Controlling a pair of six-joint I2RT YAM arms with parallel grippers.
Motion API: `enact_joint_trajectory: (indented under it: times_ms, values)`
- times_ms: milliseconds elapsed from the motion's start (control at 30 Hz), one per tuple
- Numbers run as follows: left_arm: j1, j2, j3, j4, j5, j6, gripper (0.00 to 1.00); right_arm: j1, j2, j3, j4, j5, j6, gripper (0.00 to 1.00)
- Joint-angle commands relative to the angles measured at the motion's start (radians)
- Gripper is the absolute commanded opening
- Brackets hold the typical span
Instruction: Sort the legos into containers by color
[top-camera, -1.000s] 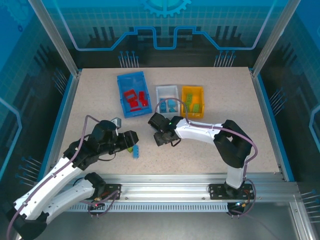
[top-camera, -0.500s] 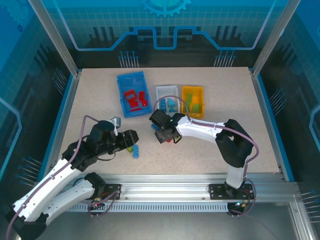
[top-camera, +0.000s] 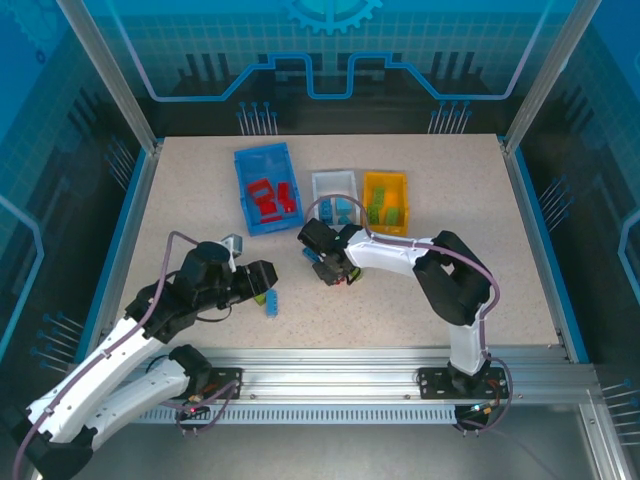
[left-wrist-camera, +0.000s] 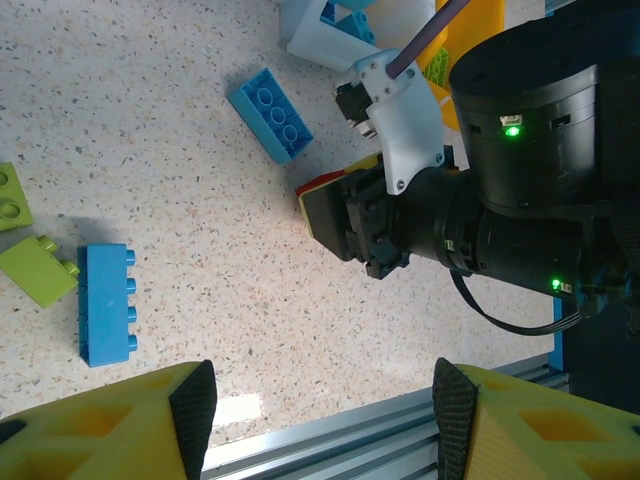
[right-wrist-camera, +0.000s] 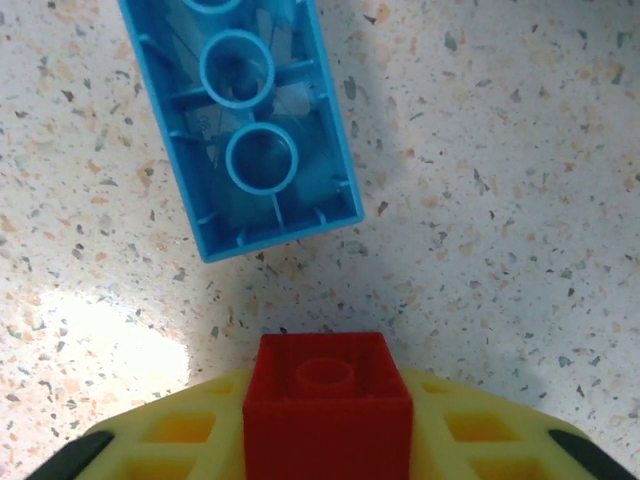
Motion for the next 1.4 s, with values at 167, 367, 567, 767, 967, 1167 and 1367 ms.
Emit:
enact_joint_trajectory:
  times_ms: [167,367,567,767,967,1167,1367]
  values:
    - [0.002,-0.044,0.058,-0.185,-0.262,-0.056,0.62,0.047,-0.048,0.137,0.033,-0.023,0.019,0.25]
    - [0.003,-0.099,0.104,-0.259,-0.448,-0.101,0.63,0.046,0.125,0.447,0.049,-0.053,0.034,0.24]
    - [0.002,-0.101,0.12,-0.261,-0.454,-0.081,0.63,0.012,0.361,0.81,-0.009,-0.025,0.05,0.23]
    - [0.003,-0.103,0.105,-0.247,-0.429,-0.068,0.63,-0.036,0.56,1.07,-0.043,-0.059,0.063,0.24]
    - [0.002,-0.104,0.085,-0.232,-0.403,-0.068,0.63,-0.051,0.674,1.23,-0.116,-0.09,0.072,0.3]
    - [0.003,-0.089,0.068,-0.219,-0.378,-0.073,0.62,-0.033,0.626,1.223,-0.124,-0.087,0.044,0.51]
    - [0.002,-0.06,0.07,-0.234,-0.364,-0.097,0.63,-0.007,0.481,1.142,-0.093,-0.043,0.023,0.54]
